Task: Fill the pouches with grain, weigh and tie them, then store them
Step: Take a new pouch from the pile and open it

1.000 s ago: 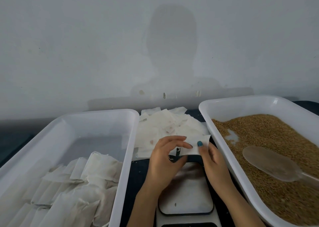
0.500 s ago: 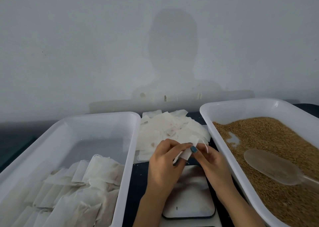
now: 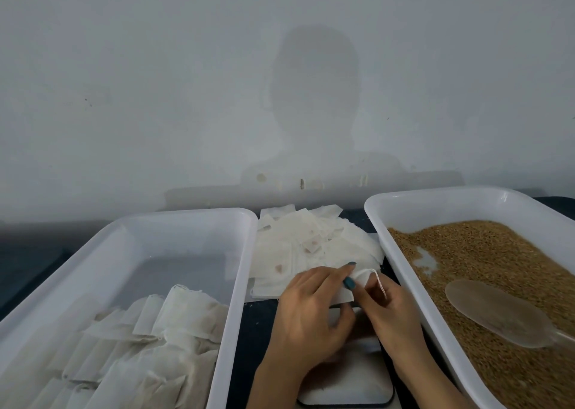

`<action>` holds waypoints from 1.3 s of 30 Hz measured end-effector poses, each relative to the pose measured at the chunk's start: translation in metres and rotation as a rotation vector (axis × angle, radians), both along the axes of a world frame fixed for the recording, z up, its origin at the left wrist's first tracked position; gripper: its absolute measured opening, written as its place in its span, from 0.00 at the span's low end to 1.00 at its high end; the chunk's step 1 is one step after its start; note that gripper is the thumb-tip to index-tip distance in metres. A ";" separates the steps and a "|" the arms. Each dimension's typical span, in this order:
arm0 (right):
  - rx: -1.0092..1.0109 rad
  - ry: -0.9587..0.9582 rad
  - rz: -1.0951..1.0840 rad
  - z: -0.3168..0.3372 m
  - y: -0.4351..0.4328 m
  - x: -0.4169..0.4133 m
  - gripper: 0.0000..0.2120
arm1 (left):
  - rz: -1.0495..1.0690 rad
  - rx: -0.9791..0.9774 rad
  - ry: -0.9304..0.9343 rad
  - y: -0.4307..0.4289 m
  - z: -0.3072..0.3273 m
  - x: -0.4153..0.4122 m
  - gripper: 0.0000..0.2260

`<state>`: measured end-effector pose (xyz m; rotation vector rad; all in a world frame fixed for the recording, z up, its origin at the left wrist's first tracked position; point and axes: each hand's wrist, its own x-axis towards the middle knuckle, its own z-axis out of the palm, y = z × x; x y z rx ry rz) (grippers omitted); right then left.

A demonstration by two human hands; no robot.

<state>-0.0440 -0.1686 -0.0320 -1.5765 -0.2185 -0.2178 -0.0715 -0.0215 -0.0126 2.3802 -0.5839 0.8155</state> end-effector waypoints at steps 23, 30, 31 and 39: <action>-0.265 -0.153 -0.044 0.006 0.007 -0.015 0.10 | 0.011 -0.035 -0.026 0.007 -0.003 0.002 0.20; -0.354 -0.176 -0.121 0.003 0.007 -0.015 0.07 | -0.046 -0.038 -0.028 0.008 -0.004 0.002 0.24; -0.353 -0.177 -0.120 0.003 0.007 -0.015 0.08 | -0.048 -0.044 -0.029 0.008 -0.004 0.002 0.24; -0.294 -0.183 -0.051 0.006 0.010 -0.019 0.10 | -0.005 0.016 -0.109 0.010 -0.006 0.005 0.20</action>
